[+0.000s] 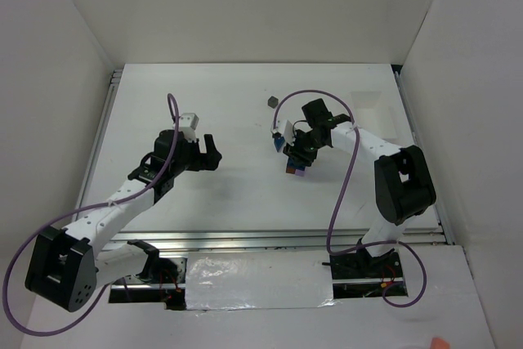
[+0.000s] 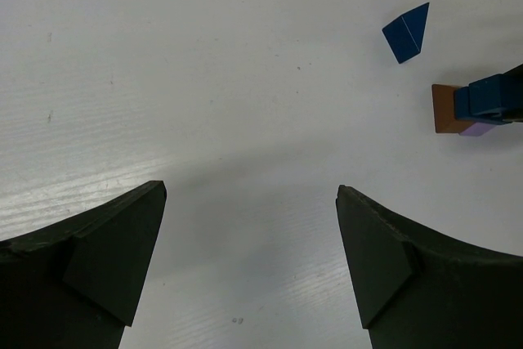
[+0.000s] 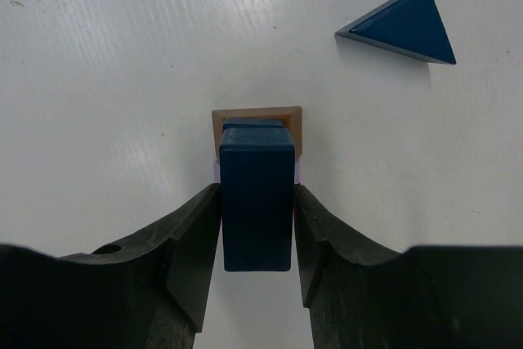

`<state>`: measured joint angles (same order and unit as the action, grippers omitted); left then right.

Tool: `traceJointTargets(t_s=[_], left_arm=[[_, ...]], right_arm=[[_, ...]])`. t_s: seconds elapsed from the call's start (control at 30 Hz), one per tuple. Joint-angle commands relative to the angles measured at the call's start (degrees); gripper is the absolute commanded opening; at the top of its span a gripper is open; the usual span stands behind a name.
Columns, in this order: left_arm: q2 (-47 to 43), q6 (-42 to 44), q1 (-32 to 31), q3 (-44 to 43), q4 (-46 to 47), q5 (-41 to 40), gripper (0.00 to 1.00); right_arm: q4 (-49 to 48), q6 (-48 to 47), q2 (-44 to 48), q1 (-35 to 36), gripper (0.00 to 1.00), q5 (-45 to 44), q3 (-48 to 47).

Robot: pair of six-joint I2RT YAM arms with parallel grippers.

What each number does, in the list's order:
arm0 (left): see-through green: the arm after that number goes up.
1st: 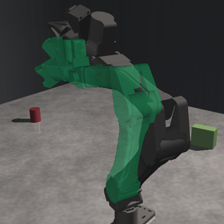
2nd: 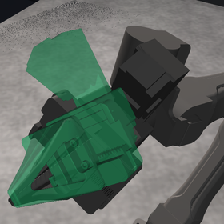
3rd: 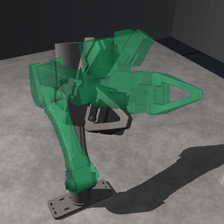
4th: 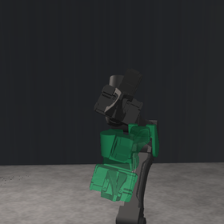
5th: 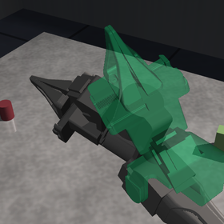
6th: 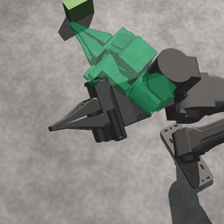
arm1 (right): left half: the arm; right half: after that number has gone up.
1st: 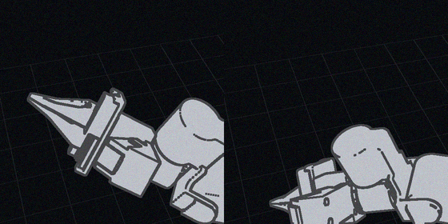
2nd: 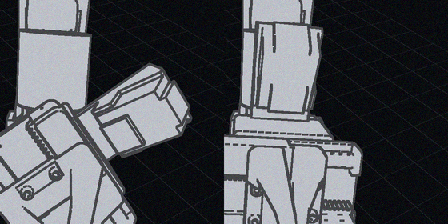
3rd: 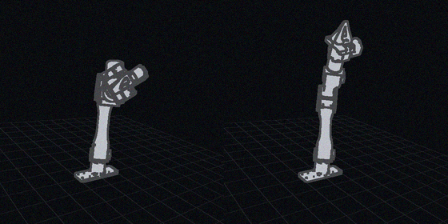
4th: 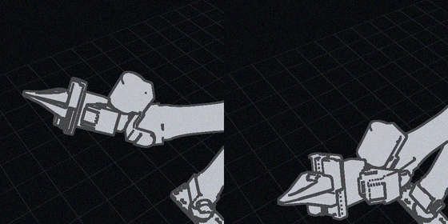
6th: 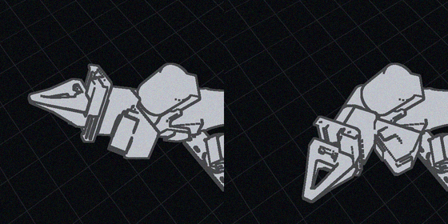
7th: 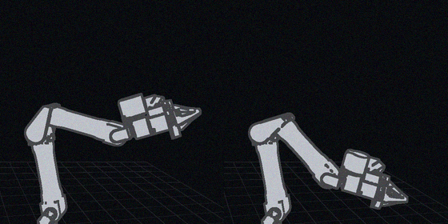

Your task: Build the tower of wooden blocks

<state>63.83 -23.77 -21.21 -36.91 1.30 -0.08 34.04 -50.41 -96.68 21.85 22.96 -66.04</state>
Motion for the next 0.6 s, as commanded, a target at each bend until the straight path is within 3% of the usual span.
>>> traceJointTargets(t_s=[0.0,0.37,0.57], left_arm=[[0.7,1.5,-0.3,-2.6,1.9,0.4,0.99],[1.5,1.5,-0.2,-2.6,2.4,0.7,0.99],[1.9,1.4,-0.5,-2.7,3.1,1.3,0.99]], right_arm=[[-1.4,0.0,0.3,-0.3,0.48,0.7,0.0],[-1.4,0.2,1.0,-0.1,0.56,1.3,-0.1],[-1.3,0.9,4.0,-0.3,0.69,2.8,-0.1]])
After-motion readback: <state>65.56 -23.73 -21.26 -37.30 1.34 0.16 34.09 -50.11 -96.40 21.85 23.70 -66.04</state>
